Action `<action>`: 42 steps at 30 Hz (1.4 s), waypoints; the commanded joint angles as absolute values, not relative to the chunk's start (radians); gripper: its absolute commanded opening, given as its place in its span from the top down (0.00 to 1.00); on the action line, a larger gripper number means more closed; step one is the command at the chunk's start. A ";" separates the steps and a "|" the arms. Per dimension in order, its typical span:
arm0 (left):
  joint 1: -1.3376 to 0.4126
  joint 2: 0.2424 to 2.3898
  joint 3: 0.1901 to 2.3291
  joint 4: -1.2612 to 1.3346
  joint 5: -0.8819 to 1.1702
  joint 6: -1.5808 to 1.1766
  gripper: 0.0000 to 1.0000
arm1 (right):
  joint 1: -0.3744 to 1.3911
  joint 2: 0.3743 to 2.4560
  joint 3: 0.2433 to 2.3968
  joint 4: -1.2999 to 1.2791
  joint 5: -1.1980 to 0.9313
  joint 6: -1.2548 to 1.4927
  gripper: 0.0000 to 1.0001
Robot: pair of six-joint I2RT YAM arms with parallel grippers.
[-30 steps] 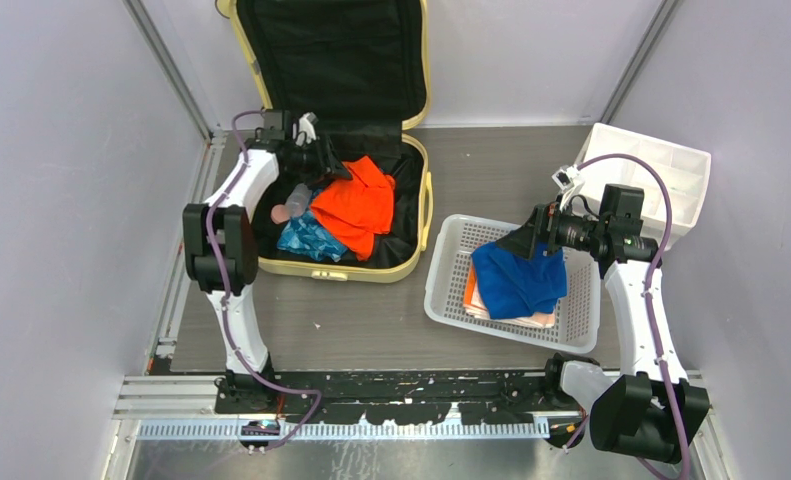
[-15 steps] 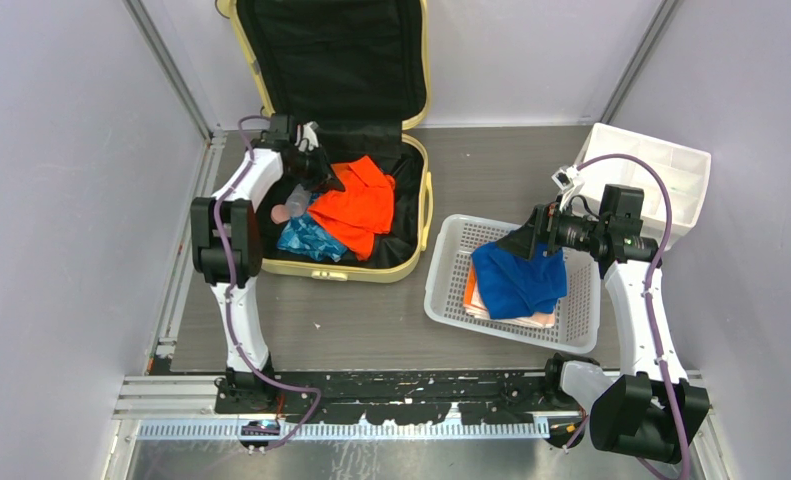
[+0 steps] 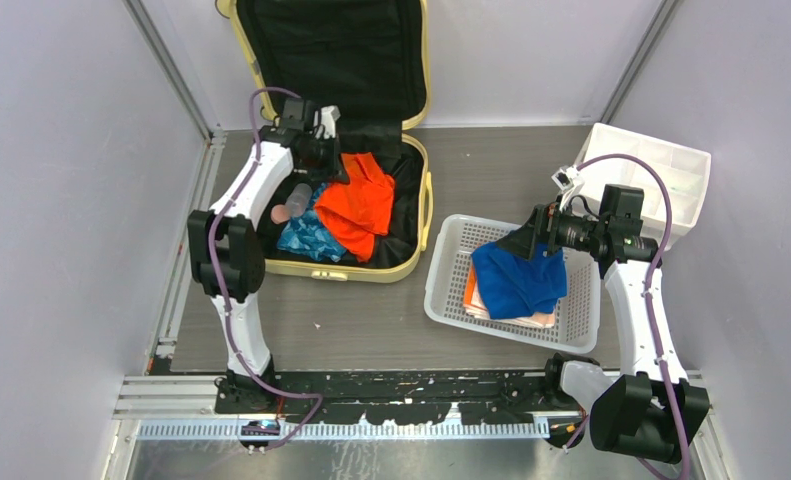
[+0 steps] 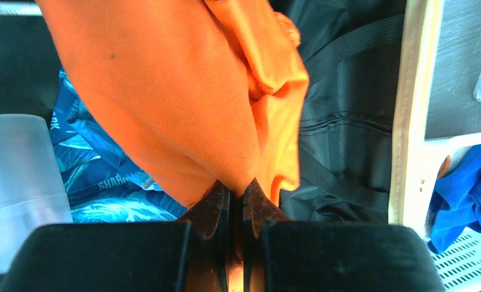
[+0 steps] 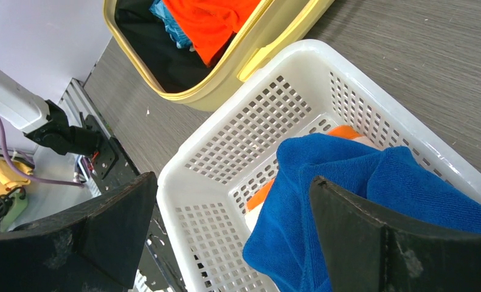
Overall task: Open, take out, and arrange the luggage
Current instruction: Pick up the clothes from the luggage.
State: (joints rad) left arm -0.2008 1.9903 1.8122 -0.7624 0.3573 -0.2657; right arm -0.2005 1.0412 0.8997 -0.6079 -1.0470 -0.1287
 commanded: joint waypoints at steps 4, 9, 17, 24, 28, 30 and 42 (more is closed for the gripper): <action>-0.259 1.858 1.897 -0.822 0.227 -0.141 1.00 | -0.201 1.036 0.939 -0.600 -1.048 -0.141 0.00; -0.315 1.823 1.947 -0.871 0.173 -0.051 1.00 | -0.201 1.036 0.938 -0.600 -1.048 -0.141 0.00; -0.377 1.768 1.969 -0.880 0.141 0.065 1.00 | -0.201 1.039 0.937 -0.601 -1.051 -0.141 0.00; -0.415 1.725 2.002 -0.915 0.143 0.119 1.00 | -0.201 1.035 0.937 -0.601 -1.055 -0.144 0.00; -0.460 1.685 2.004 -0.917 0.135 0.200 1.00 | -0.201 1.038 0.937 -0.601 -1.060 -0.145 0.00; -0.478 1.666 2.005 -0.925 0.139 0.242 1.00 | -0.201 1.038 0.937 -0.602 -1.067 -0.148 0.00; -0.559 1.494 1.963 -1.047 0.369 0.527 1.00 | -0.165 1.077 1.048 -0.917 -1.373 -0.774 0.00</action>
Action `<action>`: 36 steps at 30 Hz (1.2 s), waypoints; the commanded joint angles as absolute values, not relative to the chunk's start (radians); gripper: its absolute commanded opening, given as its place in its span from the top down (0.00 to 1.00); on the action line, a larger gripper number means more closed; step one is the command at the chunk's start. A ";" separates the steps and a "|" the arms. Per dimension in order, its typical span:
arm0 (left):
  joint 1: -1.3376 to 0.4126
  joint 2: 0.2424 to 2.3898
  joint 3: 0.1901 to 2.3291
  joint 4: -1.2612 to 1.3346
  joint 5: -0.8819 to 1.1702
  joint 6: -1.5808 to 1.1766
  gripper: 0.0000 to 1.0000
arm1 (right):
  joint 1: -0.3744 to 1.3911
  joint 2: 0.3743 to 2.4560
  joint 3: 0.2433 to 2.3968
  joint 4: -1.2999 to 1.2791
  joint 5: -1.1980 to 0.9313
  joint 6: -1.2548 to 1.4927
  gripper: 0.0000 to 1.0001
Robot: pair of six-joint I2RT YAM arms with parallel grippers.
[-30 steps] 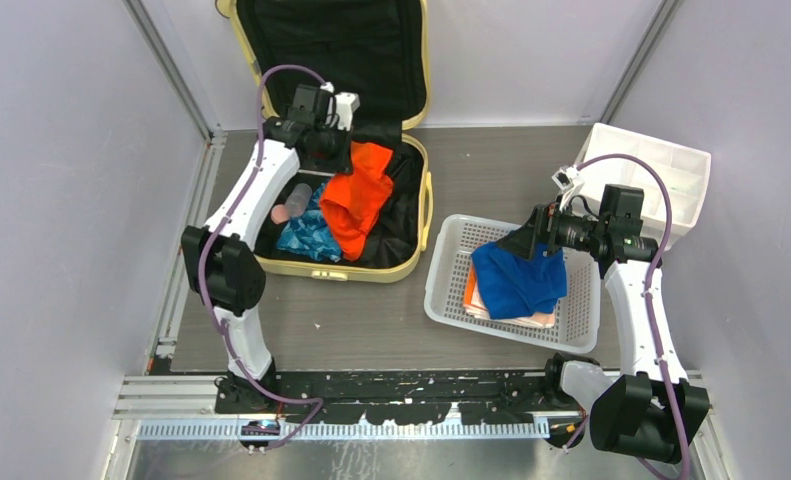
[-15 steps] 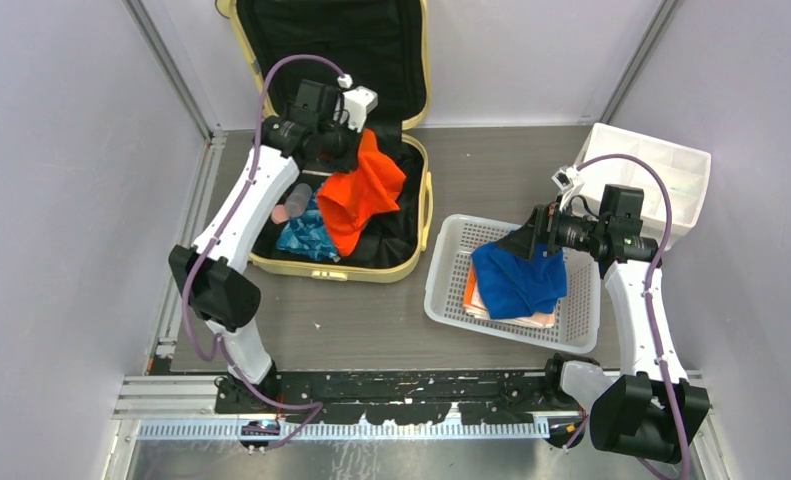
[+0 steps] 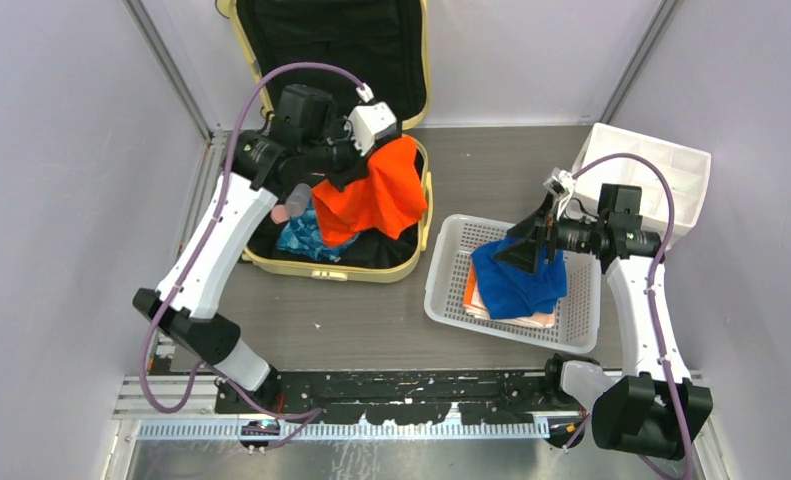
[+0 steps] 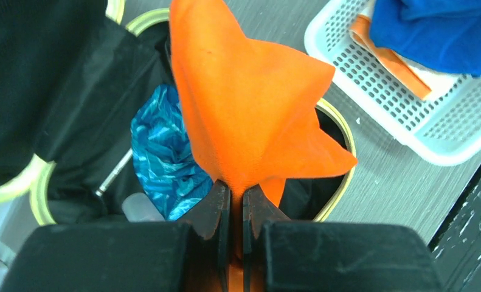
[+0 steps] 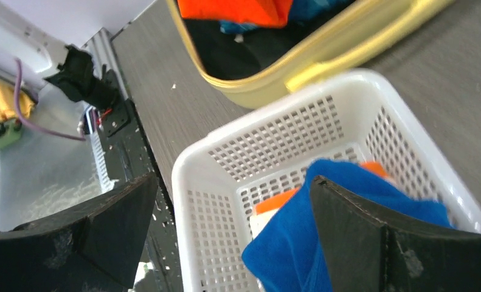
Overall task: Open, take out, and arrange the luggage
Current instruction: Pick up the clothes from the luggage.
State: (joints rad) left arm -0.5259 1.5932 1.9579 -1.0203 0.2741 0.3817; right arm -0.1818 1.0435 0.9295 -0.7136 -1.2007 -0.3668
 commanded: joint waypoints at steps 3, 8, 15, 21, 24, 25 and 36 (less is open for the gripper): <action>-0.616 1.440 1.921 -1.068 0.386 0.620 1.00 | -0.138 1.149 1.206 -1.200 -1.419 -1.133 0.00; -0.696 1.414 1.937 -1.131 0.444 0.660 1.00 | 0.027 1.244 1.465 -1.205 -1.303 -1.036 0.00; -0.801 1.440 1.996 -1.170 0.465 0.645 0.99 | 0.215 1.220 1.498 -0.883 -1.122 -0.560 0.00; -0.855 1.476 2.029 -1.164 0.453 0.623 1.00 | 0.286 1.156 1.346 -0.788 -1.150 -0.385 0.00; -0.882 1.495 2.050 -1.171 0.438 0.617 1.00 | 0.305 1.112 1.279 -0.743 -1.140 -0.318 0.01; -0.889 1.500 2.055 -1.173 0.430 0.617 1.00 | 0.307 1.103 1.272 -0.743 -1.141 -0.305 0.01; -0.908 1.555 2.116 -1.196 0.372 0.578 1.00 | 0.330 1.061 1.250 -0.720 -1.072 -0.144 0.07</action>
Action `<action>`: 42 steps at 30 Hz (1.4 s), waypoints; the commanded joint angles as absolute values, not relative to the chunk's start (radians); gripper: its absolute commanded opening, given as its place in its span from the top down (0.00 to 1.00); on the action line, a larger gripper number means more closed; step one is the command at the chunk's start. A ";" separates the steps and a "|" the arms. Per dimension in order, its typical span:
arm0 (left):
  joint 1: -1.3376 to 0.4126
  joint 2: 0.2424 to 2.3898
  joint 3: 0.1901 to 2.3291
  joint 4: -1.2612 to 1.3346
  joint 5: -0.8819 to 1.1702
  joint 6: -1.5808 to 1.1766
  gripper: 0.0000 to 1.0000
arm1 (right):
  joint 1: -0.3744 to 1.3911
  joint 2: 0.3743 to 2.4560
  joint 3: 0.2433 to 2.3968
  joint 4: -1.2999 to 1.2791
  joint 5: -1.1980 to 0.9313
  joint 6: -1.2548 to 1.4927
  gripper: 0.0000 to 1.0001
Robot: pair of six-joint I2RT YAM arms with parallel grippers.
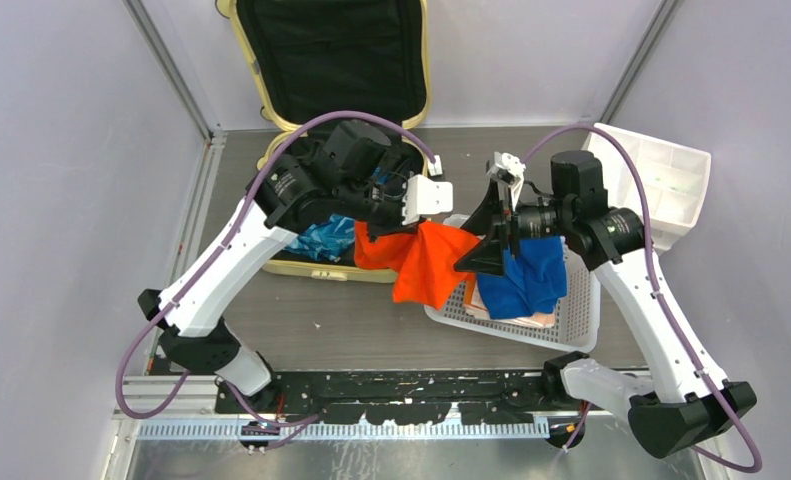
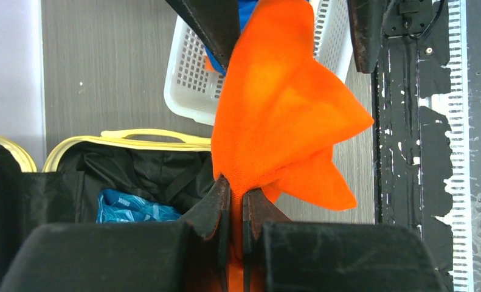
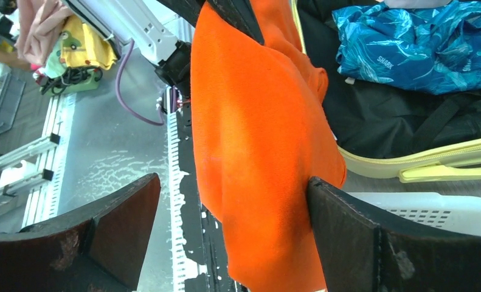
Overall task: Open, take out, and arrange the luggage
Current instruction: Pick up the clothes from the luggage, then place the clothes in the bin.
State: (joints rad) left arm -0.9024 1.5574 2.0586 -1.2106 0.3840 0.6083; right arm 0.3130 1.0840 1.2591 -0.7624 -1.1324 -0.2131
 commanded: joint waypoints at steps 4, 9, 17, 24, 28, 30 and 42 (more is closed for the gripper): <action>-0.911 1.558 2.127 -1.185 0.385 0.561 1.00 | 0.355 1.096 1.216 -0.771 -0.922 -0.234 0.11; -0.914 1.552 2.128 -1.180 0.412 0.551 1.00 | 0.360 1.119 1.228 -0.816 -0.884 -0.291 0.23; -0.914 1.549 2.098 -1.169 0.445 0.531 1.00 | 0.347 1.051 1.345 -1.057 -0.777 -0.468 0.93; -0.916 1.595 2.096 -1.140 0.513 0.517 1.00 | 0.296 0.940 1.486 -1.352 -0.554 -0.643 0.99; -0.916 1.653 2.099 -1.131 0.556 0.518 1.00 | 0.292 0.870 1.489 -1.437 -0.439 -0.667 0.99; -0.917 1.688 2.106 -1.120 0.592 0.510 1.00 | 0.290 0.845 1.487 -1.492 -0.432 -0.680 0.99; -0.926 2.050 2.366 -1.167 0.709 0.497 1.00 | 0.261 0.853 1.286 -1.450 -0.265 -0.599 0.99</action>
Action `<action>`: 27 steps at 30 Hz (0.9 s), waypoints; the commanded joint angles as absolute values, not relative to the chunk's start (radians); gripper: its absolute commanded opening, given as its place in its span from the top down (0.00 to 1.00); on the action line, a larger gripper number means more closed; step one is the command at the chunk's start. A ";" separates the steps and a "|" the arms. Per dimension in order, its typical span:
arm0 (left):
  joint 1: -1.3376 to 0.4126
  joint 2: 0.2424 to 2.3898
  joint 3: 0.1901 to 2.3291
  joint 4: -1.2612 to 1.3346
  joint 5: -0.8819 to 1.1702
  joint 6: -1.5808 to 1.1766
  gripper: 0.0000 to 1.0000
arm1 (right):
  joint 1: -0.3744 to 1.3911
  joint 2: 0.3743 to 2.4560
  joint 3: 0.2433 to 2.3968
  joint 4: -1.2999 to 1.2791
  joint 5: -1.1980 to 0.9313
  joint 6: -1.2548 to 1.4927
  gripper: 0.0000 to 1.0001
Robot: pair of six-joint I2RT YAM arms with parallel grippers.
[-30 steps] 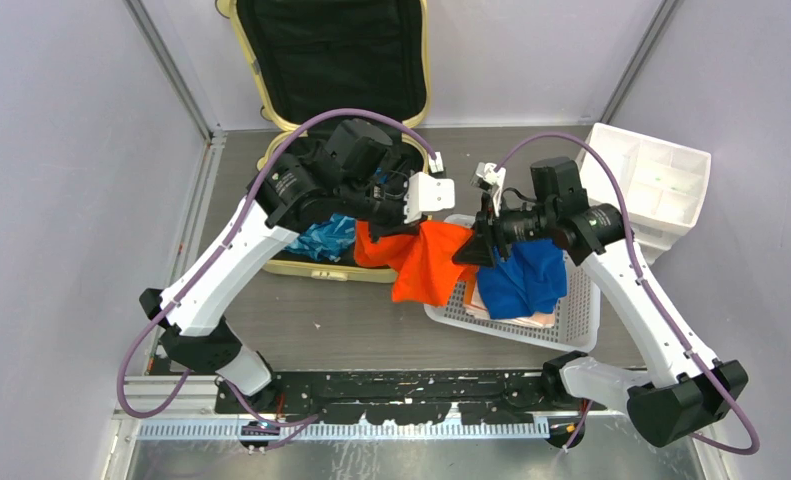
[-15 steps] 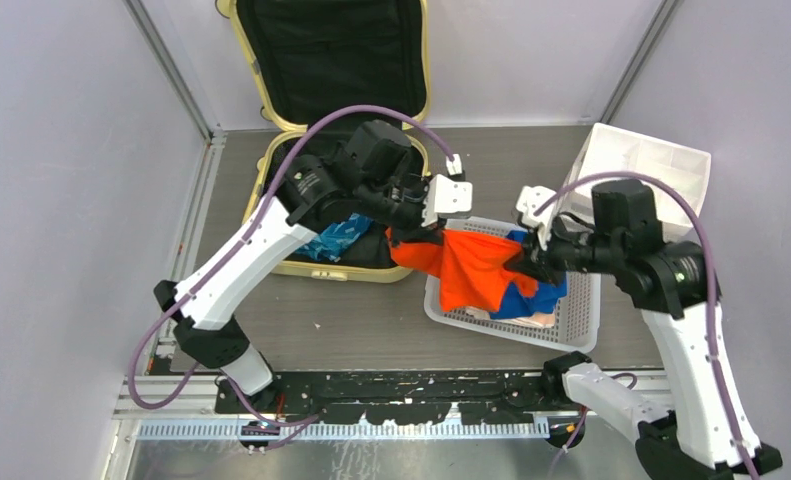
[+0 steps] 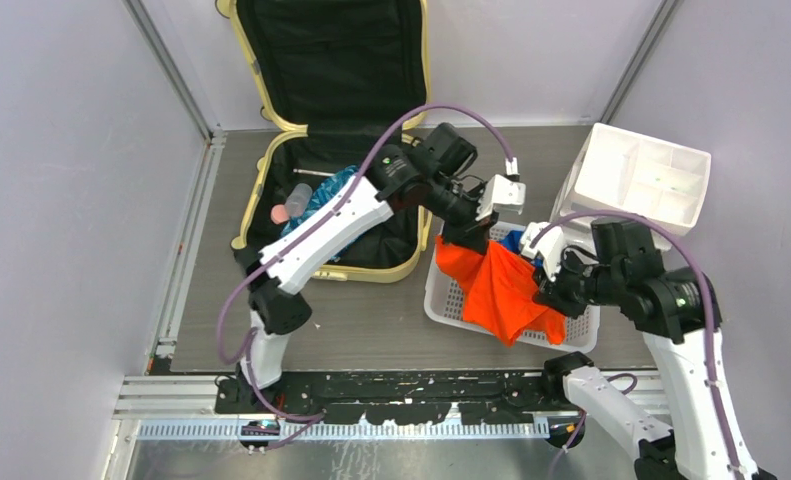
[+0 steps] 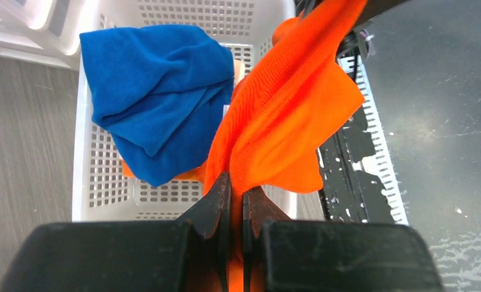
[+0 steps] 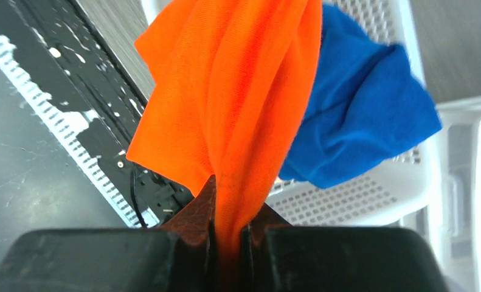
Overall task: Open, take out, and arrange the luggage
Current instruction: Place the clothes in the bin.
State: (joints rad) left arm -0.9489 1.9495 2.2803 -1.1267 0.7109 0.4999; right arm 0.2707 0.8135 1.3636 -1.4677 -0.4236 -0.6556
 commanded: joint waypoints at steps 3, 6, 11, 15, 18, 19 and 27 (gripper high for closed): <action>-0.905 2.152 2.398 -1.148 0.706 0.470 1.00 | 0.213 0.920 1.209 -1.408 -0.232 -0.591 0.99; -0.872 2.230 2.396 -1.049 0.681 0.385 1.00 | 0.007 0.970 1.161 -1.309 -0.274 -0.609 0.97; -0.829 2.312 2.347 -0.767 0.706 0.180 0.98 | -0.295 1.127 1.181 -1.251 -0.408 -0.663 0.87; -0.828 2.393 2.351 -0.616 0.701 0.076 0.94 | -0.316 1.213 1.153 -1.164 -0.394 -0.662 0.81; -0.827 2.433 2.362 -0.579 0.645 0.036 0.93 | -0.318 1.224 1.137 -1.083 -0.377 -0.635 0.66; -0.827 2.439 2.362 -0.574 0.608 0.025 0.89 | -0.318 1.223 1.137 -1.069 -0.372 -0.628 0.57; -0.825 2.300 2.278 -0.611 0.373 0.005 0.45 | -0.319 1.107 1.161 -1.104 -0.326 -0.626 0.21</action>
